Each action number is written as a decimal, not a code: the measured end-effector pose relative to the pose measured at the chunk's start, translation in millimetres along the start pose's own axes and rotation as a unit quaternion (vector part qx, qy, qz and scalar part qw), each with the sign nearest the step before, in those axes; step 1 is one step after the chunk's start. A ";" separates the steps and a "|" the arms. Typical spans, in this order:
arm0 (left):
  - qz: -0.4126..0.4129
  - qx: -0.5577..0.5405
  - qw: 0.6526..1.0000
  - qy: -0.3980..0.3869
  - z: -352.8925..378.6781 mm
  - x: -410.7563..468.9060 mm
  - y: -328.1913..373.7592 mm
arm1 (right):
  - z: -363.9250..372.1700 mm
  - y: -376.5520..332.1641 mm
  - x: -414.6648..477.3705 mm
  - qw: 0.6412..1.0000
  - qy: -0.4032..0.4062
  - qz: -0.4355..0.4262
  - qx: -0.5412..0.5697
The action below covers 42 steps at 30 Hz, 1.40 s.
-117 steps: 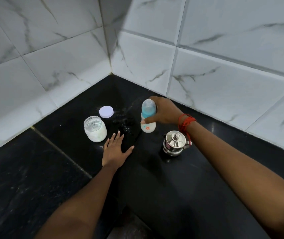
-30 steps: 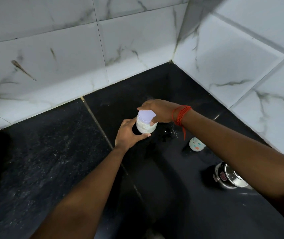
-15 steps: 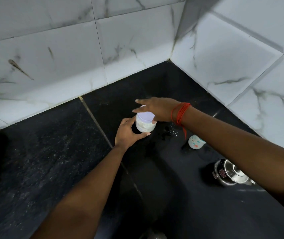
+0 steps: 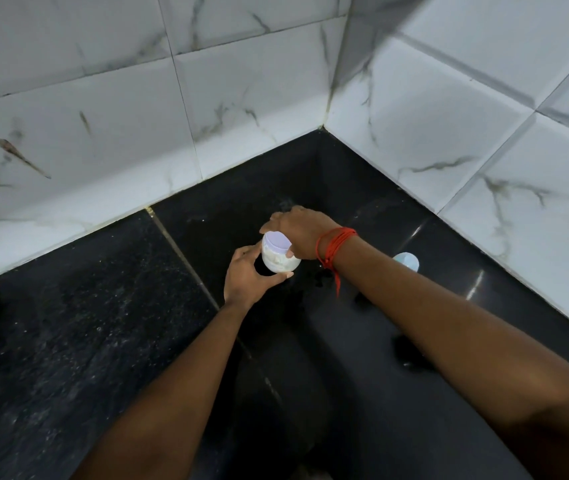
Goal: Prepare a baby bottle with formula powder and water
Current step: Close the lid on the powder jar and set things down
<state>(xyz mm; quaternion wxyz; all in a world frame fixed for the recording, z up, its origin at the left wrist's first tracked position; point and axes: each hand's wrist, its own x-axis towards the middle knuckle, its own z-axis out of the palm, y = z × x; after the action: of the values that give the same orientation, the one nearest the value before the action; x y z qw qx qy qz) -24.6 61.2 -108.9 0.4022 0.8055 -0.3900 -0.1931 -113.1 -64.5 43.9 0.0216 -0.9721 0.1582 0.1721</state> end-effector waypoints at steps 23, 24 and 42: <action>0.060 0.215 0.975 0.010 22.0 -24.1 -2.1 | 0.0 33.6 42.9 0.979 0.050 0.129 0.150; 0.060 0.214 0.975 0.010 21.6 -23.2 -3.1 | 0.3 33.0 38.5 0.976 0.063 0.133 0.162; 0.125 0.194 0.972 -0.054 89.0 -111.6 47.0 | 78.1 73.1 -273.8 0.901 0.104 0.396 0.145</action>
<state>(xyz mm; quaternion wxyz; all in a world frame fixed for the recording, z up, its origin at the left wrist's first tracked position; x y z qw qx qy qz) -171.8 86.9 -125.3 0.2378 0.8014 -0.5388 -0.1046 -405.6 -44.1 64.9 0.0762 -0.8276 0.5547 0.0392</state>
